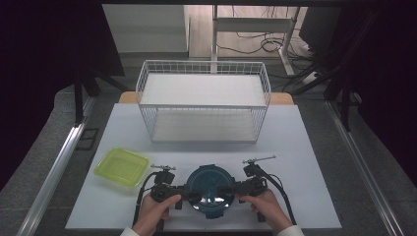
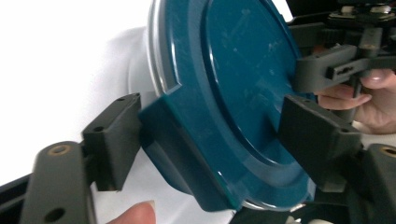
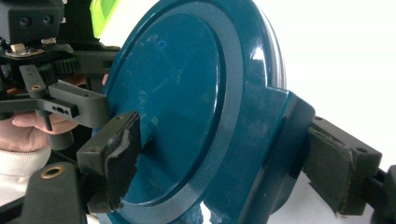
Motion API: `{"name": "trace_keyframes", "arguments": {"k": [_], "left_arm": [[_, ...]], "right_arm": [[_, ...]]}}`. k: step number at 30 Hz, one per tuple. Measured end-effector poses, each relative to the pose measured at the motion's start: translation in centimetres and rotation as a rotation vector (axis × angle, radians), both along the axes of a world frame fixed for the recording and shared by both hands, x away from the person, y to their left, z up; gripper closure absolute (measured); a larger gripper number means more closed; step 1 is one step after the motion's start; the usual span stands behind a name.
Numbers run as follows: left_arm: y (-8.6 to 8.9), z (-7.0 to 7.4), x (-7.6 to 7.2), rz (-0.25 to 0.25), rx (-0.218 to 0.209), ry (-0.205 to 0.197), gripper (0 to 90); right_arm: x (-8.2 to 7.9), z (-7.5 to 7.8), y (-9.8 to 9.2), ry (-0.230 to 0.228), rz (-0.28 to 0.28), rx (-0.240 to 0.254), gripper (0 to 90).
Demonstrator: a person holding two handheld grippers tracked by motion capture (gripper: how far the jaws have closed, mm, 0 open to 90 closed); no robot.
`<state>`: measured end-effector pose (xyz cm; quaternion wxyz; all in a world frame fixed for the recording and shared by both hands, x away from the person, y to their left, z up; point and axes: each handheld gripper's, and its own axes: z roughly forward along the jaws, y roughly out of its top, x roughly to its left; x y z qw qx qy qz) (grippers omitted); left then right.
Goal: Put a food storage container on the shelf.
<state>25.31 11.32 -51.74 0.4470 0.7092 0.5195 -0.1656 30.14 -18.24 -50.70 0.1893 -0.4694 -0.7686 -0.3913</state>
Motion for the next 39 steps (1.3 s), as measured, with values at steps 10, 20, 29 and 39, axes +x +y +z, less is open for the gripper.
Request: {"name": "trace_keyframes", "arguments": {"k": [10, 20, 29, 39], "left_arm": [[0.1, 0.2, -0.3, 0.047, -0.007, 0.032, 29.3], [0.0, 0.7, -1.0, 0.084, -0.011, 0.012, 33.6], [-0.2, 1.2, -1.1, 0.093, -0.011, -0.002, 36.2], [-0.3, 1.7, -1.0, 0.100, -0.008, -0.020, 39.3]], "right_arm": [[0.2, 0.2, -1.1, 0.076, -0.051, 0.034, 30.1], [-0.7, 0.8, -1.5, 0.065, -0.098, 0.040, 35.1], [-1.4, 1.2, -1.8, 0.071, -0.139, 0.047, 37.1], [-1.4, 1.5, -2.1, 0.074, -0.181, 0.060, 38.4]]}}
